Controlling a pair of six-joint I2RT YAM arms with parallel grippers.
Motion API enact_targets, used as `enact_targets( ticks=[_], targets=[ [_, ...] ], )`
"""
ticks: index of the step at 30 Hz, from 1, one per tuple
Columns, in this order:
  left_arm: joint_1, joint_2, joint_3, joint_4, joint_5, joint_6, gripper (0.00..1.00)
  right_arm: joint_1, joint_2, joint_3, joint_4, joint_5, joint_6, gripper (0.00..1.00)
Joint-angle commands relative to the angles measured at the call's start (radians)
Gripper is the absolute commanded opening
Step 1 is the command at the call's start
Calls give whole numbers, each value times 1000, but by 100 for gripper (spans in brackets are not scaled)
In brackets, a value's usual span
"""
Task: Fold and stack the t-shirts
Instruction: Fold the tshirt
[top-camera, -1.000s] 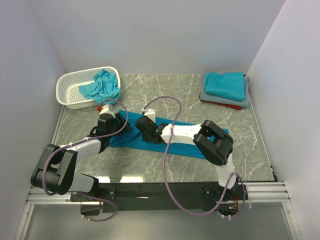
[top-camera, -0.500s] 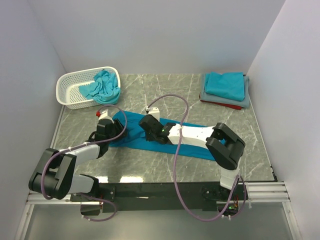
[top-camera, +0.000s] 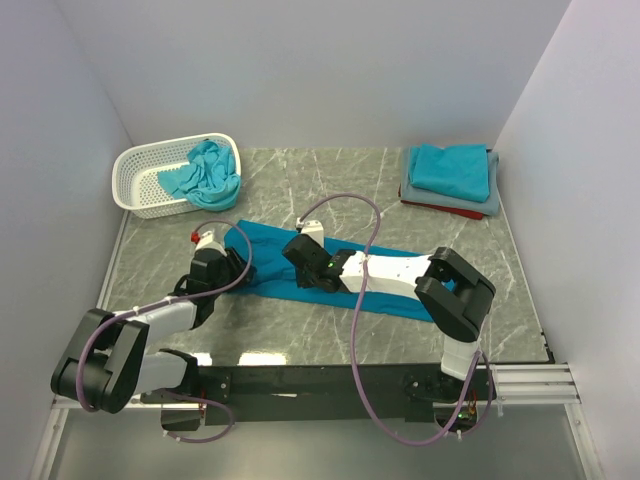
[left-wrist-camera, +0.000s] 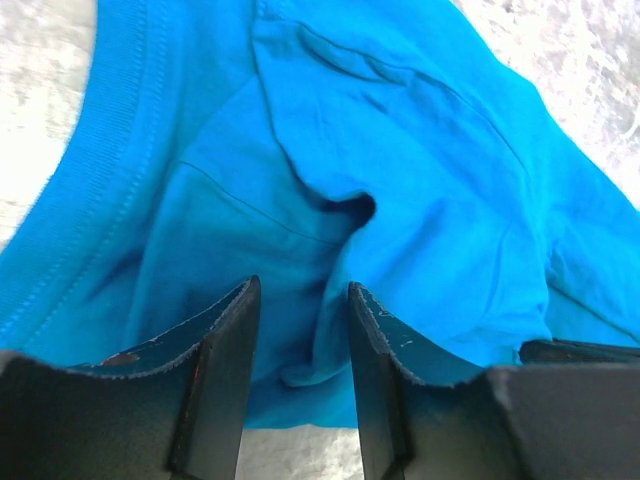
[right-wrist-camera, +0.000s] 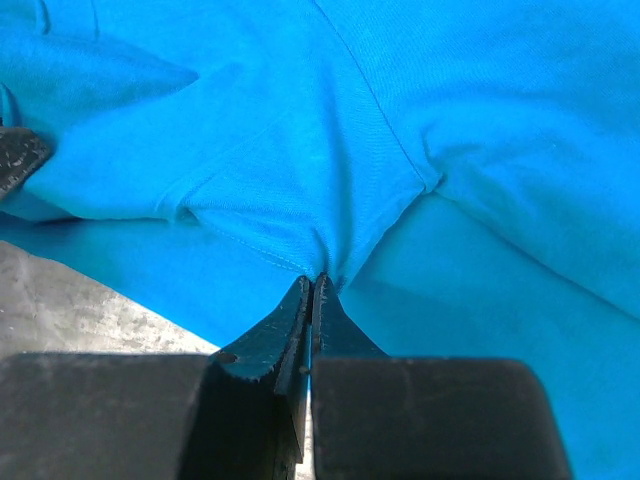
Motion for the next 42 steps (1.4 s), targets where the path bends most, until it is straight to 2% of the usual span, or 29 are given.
enact_targets(
  ticks=[1, 6, 12, 15, 18, 19, 29, 38, 39, 40, 42],
  targets=[
    [-9, -17, -19, 77, 48, -14, 45, 8, -42, -9, 22, 10, 10, 0],
    [-21, -39, -29, 97, 71, -24, 42, 8, -48, -15, 25, 12, 15, 0],
    [-32, -30, -28, 84, 70, -31, 28, 8, -67, -30, 36, 3, 18, 0],
    [-34, -25, -29, 80, 65, -34, 19, 8, -75, -33, 40, -6, 17, 0],
    [-34, -33, -26, 61, 62, -35, 1, 8, -82, -32, 40, -14, 14, 0],
    [-35, -39, -20, 44, 59, -35, 0, 8, -84, -32, 40, -20, 12, 0],
    [-35, -194, -25, -64, 39, -69, 0, 8, -118, -62, 34, -23, 14, 0],
    [-35, -185, -39, -76, 80, -81, 0, 8, -73, -50, 22, -49, 15, 3],
    [-35, -197, -45, -82, 88, -83, 6, 8, -75, -52, 21, -49, 15, 5],
    [-35, -227, -46, -97, 93, -84, 14, 8, -73, -53, 17, -48, 17, 12],
    [-35, -263, -49, -122, 102, -84, 35, 6, -84, -53, -1, -42, 18, 24]
  ],
)
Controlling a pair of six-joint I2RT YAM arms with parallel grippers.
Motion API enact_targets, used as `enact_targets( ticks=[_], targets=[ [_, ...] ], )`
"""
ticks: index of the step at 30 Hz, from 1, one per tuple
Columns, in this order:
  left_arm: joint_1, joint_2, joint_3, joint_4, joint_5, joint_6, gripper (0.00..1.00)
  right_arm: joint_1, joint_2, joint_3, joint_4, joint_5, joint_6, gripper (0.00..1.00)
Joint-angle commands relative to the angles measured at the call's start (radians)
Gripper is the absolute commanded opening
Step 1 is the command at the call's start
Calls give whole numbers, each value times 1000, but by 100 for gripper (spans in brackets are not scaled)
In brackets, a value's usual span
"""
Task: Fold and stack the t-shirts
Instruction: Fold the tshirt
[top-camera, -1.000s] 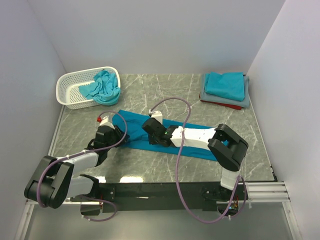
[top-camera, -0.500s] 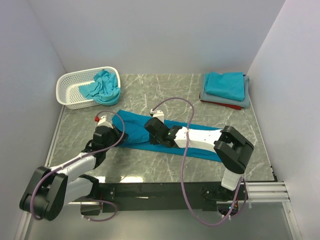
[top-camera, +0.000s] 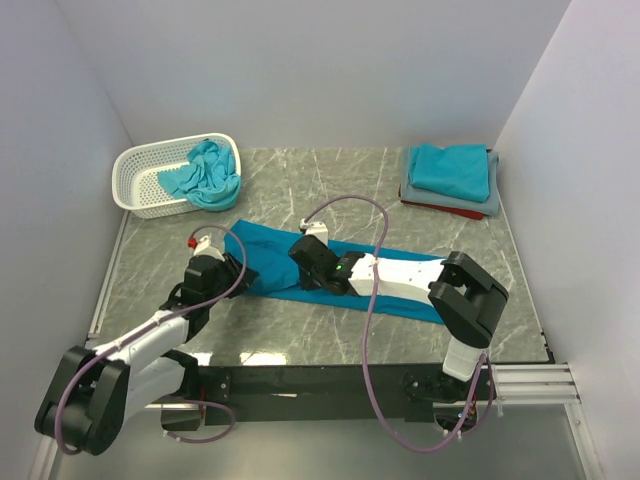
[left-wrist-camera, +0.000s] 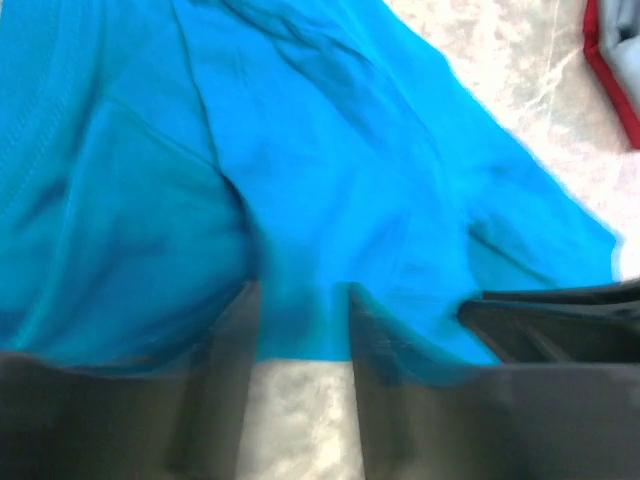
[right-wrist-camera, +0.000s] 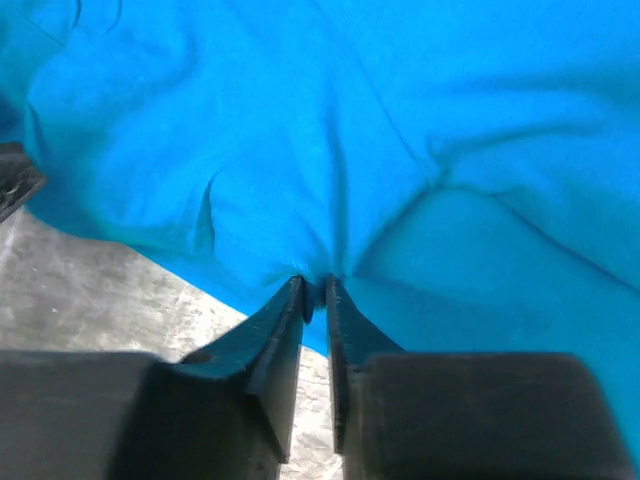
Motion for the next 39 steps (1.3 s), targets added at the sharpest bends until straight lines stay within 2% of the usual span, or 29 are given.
enact_targets(
  ticks=[1, 4, 7, 10, 15, 25, 32, 39],
  targets=[
    [-4, -88, -4, -48, 36, -6, 50, 8, -17, 3, -24, 17, 12, 31],
    [-4, -128, 12, -78, 28, -3, 63, 8, -65, -22, -54, 53, 7, 41],
    [-4, -109, 35, -73, 13, 8, 65, 3, -129, -61, -88, 101, 6, 49],
    [-6, -31, 68, -44, 17, 19, 65, -24, -188, -110, -101, 132, 1, 52],
    [-41, 117, 137, 40, 13, 23, 66, -162, -252, -199, -41, 78, -25, 53],
    [-76, 379, 286, 85, -38, 35, 66, -431, -280, -311, 68, -8, -91, 52],
    [-76, 531, 364, 99, -68, 51, 66, -503, -226, -353, 88, -32, -90, 52],
    [-99, 707, 498, 68, -100, 107, 66, -512, -174, -351, 1, -63, -9, 52]
  ],
)
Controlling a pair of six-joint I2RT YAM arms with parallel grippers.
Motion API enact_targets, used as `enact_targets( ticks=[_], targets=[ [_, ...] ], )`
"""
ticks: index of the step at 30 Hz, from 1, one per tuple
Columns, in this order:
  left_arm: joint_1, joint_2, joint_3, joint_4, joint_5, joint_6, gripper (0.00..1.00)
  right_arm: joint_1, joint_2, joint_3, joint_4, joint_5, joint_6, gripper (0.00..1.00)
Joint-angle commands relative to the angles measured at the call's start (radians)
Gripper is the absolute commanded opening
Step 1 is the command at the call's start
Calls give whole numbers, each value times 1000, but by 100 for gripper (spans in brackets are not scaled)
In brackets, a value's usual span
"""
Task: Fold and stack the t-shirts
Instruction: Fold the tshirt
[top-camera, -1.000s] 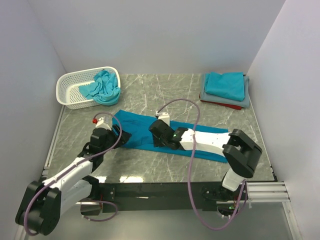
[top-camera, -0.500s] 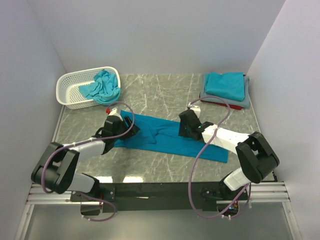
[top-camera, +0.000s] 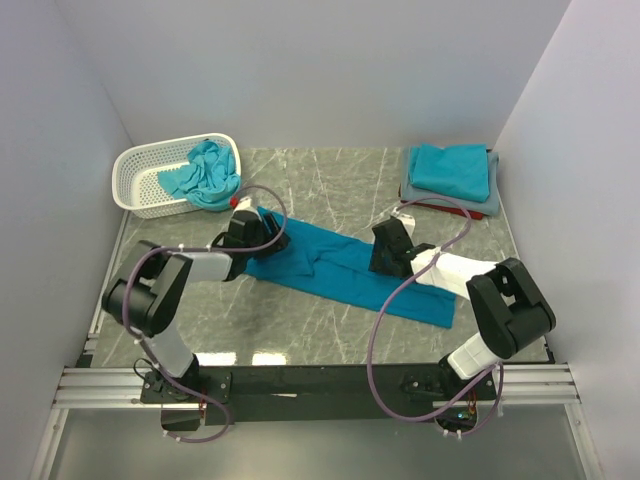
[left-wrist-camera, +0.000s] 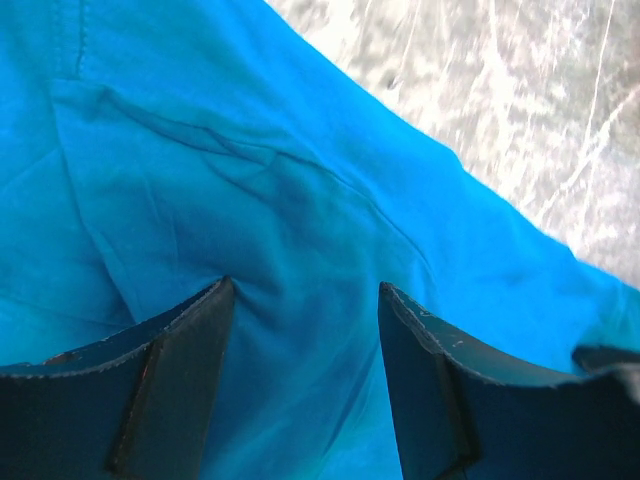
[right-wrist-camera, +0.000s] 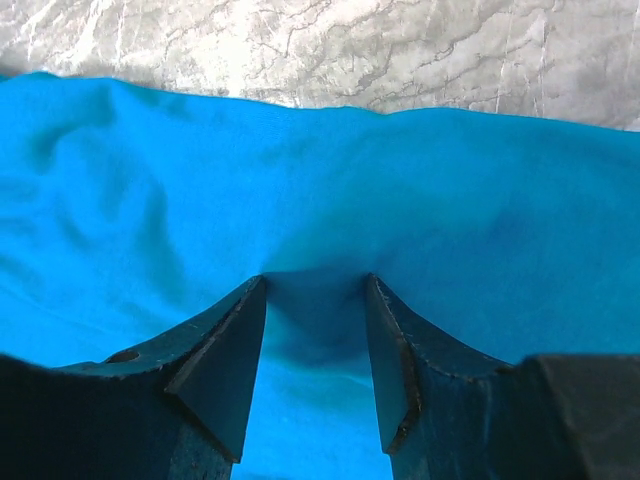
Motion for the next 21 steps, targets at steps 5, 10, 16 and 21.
enact_targets(
  ticks=[5, 10, 16, 21],
  targets=[
    [-40, 170, 208, -81, -38, 88, 66, 15, 16, -30, -81, -80, 125, 50],
    [-50, 295, 366, -175, -69, 131, 66, 80, -39, -72, -136, -40, 197, 50],
    [-51, 419, 564, -251, -72, 166, 66, 193, -91, -86, -190, 4, 282, 50],
    [-53, 516, 737, -314, -68, 203, 66, 262, -114, -90, -190, 3, 328, 50]
  ],
)
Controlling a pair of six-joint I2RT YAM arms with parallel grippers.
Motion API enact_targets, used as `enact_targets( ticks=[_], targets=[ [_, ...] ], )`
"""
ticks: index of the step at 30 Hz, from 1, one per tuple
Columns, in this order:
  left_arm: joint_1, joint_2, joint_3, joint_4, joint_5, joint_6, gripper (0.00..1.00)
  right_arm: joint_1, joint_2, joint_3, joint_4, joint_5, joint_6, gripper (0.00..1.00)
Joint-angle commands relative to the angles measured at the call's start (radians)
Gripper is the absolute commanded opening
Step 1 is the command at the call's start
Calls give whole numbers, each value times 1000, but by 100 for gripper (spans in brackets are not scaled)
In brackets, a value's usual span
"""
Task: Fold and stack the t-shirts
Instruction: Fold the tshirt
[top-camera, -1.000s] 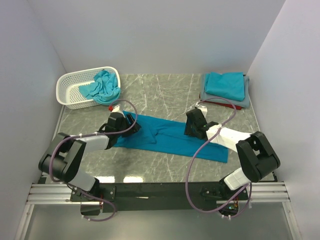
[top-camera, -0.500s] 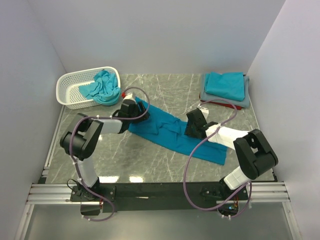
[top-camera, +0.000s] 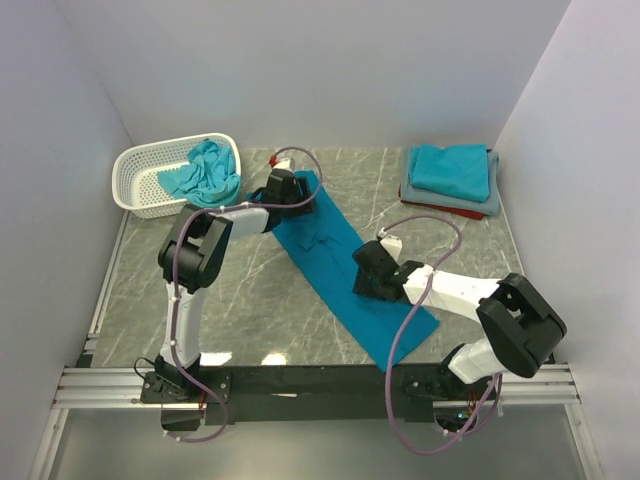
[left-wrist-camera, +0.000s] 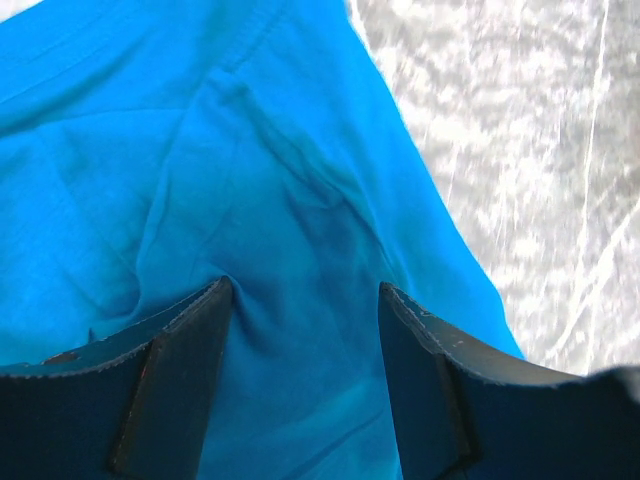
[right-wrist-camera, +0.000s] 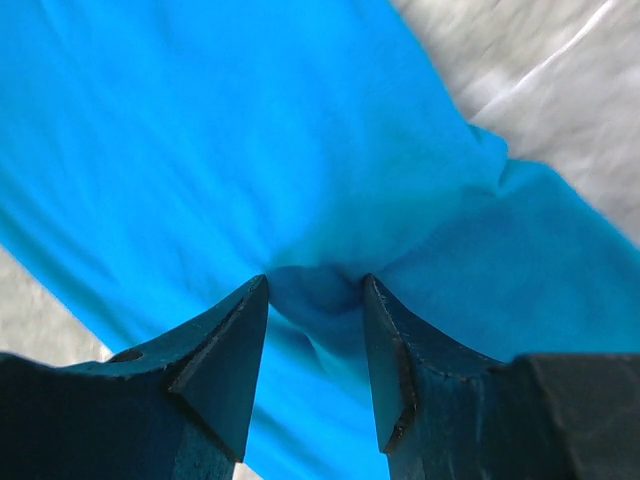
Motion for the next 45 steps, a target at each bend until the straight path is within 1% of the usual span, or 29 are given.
enact_targets(
  ticks=[1, 5, 6, 9, 12, 15, 18, 22, 26, 32, 35, 36, 41, 45],
  targets=[
    [-6, 76, 94, -105, -2, 58, 66, 53, -23, -27, -89, -12, 70, 50],
    [-19, 100, 180, -84, 47, 99, 67, 125, -60, 2, -121, 16, 83, 50],
    [-29, 94, 189, -79, 53, 110, 67, 132, -70, 17, -134, 46, 84, 50],
    [-59, 56, 209, -73, 56, 136, 69, 157, -148, 37, -206, 95, 79, 50],
    [-79, 1, 225, -87, 40, 148, 71, 171, -199, 26, -238, 108, 78, 50],
    [-86, -76, 205, -99, 3, 139, 72, 192, -257, -9, -273, 122, 101, 50],
    [-86, -151, 144, -105, -40, 110, 73, 218, -276, -47, -289, 125, 142, 50],
    [-86, -180, 75, -122, -59, 84, 74, 289, -291, -86, -309, 148, 226, 49],
    [-83, -131, 44, -119, -46, 50, 74, 327, -290, -128, -306, 151, 277, 49],
    [-59, -32, 53, -133, -60, 21, 74, 396, -250, -155, -295, 143, 351, 50],
    [-30, 19, 61, -133, -62, -1, 74, 416, -218, -167, -249, 105, 362, 50],
    [-23, 31, 62, -131, -56, -4, 74, 422, -201, -170, -209, 76, 360, 50],
    [-2, 103, 123, -142, -20, 19, 74, 458, -138, -152, -97, 14, 346, 50],
    [7, 143, 217, -148, 9, 70, 74, 474, -11, -70, -59, 0, 317, 50]
  ],
)
